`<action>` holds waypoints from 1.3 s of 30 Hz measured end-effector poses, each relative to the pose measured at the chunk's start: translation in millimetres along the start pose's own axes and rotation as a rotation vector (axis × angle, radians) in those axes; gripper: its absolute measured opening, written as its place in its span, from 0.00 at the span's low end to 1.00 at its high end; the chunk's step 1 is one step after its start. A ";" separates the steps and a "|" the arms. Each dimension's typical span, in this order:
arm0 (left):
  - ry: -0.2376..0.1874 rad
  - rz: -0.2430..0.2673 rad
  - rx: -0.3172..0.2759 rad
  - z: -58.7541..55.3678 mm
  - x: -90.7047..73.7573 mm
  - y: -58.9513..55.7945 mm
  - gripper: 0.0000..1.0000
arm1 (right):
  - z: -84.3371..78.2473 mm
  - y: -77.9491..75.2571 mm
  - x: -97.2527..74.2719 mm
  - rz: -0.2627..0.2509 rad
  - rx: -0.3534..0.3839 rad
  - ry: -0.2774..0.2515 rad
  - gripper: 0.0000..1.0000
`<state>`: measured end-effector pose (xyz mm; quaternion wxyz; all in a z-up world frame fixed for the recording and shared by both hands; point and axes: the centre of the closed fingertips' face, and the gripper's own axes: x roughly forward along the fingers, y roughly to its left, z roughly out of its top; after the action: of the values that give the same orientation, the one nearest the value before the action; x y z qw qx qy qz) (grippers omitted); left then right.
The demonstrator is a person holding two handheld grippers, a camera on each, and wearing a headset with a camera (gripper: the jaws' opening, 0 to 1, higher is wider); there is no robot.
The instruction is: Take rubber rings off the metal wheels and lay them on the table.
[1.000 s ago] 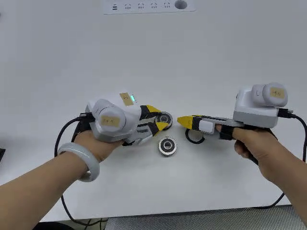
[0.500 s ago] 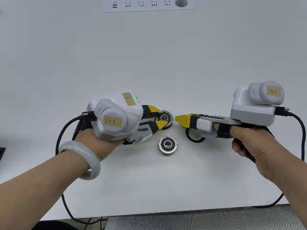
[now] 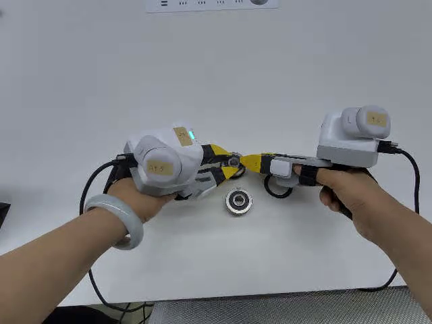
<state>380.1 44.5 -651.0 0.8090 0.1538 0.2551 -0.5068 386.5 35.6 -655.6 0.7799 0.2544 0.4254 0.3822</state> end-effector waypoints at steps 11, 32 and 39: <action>-0.001 0.004 -0.001 0.0 0.2 -0.8 0.13 | -2.9 -0.6 4.3 0.018 0.034 0.012 0.17; 0.000 0.006 -0.002 0.2 -0.4 -1.5 0.13 | -7.5 3.7 -4.9 0.037 0.059 0.025 0.11; 0.001 0.005 -0.001 0.0 -0.6 -1.5 0.13 | -8.3 2.3 -6.1 0.034 0.055 0.030 0.06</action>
<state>378.5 44.3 -650.7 0.8102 0.1540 0.2554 -0.5046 376.3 32.5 -655.3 0.7593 0.2772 0.4431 0.3876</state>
